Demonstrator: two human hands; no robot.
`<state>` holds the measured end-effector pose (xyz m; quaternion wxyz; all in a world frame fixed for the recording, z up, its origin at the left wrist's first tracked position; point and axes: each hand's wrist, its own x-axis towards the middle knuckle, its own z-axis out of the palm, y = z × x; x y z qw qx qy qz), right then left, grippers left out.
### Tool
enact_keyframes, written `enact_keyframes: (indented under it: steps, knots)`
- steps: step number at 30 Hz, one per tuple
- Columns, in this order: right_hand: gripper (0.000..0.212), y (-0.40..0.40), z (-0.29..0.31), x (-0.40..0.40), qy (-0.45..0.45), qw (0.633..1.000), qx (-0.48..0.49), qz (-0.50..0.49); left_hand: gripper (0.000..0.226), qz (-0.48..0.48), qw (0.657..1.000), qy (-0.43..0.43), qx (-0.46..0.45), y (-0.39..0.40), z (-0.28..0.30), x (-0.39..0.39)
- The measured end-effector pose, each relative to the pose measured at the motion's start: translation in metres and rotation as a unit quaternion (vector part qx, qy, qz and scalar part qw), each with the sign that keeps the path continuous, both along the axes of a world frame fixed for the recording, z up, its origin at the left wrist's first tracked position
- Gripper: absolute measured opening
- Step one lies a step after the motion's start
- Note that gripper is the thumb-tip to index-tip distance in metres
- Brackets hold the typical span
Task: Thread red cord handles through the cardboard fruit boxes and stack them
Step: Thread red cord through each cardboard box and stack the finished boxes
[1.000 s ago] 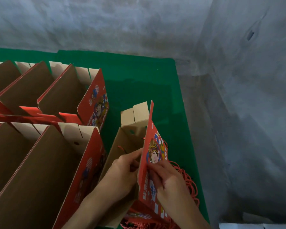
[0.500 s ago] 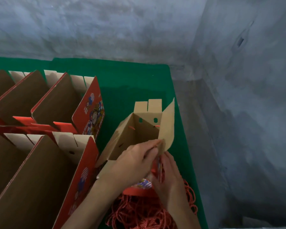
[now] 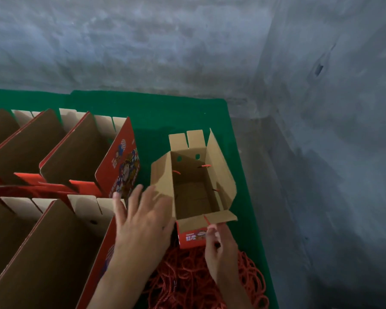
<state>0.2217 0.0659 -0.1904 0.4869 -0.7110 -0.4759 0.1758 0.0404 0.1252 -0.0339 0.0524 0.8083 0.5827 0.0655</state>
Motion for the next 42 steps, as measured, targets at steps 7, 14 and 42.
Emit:
enact_keyframes:
  steps: [7,14,42]
  knots:
    - [0.014,0.04,-0.015,-0.017,-0.167,0.98,0.045,0.097,0.091,0.166,0.98,-0.039,-0.106,0.002,0.014,-0.042]
    - [0.076,0.109,-0.032,0.015,-0.24,0.901,-0.298,0.203,0.057,0.163,0.958,-0.089,-0.218,0.01,0.004,-0.06]
    - [0.013,0.058,0.054,-0.029,0.2,0.977,-0.008,0.074,0.043,0.08,0.827,-0.391,-0.395,0.03,-0.014,-0.03]
